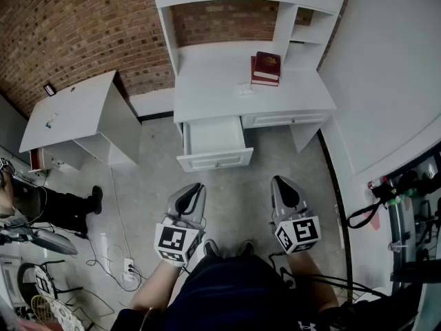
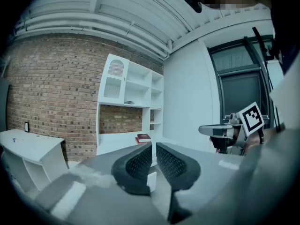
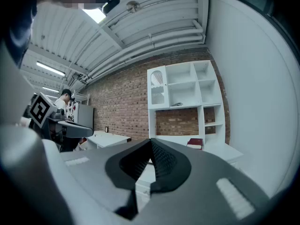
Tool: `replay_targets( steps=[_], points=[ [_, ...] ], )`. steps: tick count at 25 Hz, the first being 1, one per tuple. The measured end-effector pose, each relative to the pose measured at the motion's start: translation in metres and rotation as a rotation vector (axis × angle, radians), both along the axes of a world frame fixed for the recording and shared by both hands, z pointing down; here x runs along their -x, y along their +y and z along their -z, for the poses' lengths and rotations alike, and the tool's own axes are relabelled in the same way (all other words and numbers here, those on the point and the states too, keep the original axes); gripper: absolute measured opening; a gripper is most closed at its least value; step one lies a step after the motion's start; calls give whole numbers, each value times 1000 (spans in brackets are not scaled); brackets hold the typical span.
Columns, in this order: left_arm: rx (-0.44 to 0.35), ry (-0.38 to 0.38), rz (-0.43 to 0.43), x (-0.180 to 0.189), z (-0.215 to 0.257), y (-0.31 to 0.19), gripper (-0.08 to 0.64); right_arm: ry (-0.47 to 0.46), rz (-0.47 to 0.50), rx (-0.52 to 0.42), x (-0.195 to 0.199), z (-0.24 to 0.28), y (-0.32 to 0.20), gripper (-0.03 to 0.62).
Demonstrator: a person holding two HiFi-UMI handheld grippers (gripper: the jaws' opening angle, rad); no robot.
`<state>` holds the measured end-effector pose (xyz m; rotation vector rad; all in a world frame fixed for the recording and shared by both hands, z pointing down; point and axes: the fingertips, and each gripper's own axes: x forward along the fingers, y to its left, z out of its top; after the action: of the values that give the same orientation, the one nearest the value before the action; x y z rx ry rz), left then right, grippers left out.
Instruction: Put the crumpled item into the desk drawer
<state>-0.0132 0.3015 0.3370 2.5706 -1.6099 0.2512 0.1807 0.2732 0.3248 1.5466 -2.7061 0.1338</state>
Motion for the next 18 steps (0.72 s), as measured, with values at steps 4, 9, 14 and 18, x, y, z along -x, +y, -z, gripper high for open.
replay_targets(
  steps=[4, 9, 14, 18],
  points=[
    [-7, -4, 9, -22, 4, -1, 31, -4, 6, -9, -24, 1, 0, 2],
    [-17, -18, 19, -49, 7, -4, 31, -40, 28, -16, -49, 1, -4, 2],
    [-13, -17, 48, -70, 4, -6, 31, -49, 45, -22, -75, -2, -8, 3],
    [9, -16, 59, -80, -4, -7, 31, -48, 47, -1, -86, -8, -13, 3]
  ],
)
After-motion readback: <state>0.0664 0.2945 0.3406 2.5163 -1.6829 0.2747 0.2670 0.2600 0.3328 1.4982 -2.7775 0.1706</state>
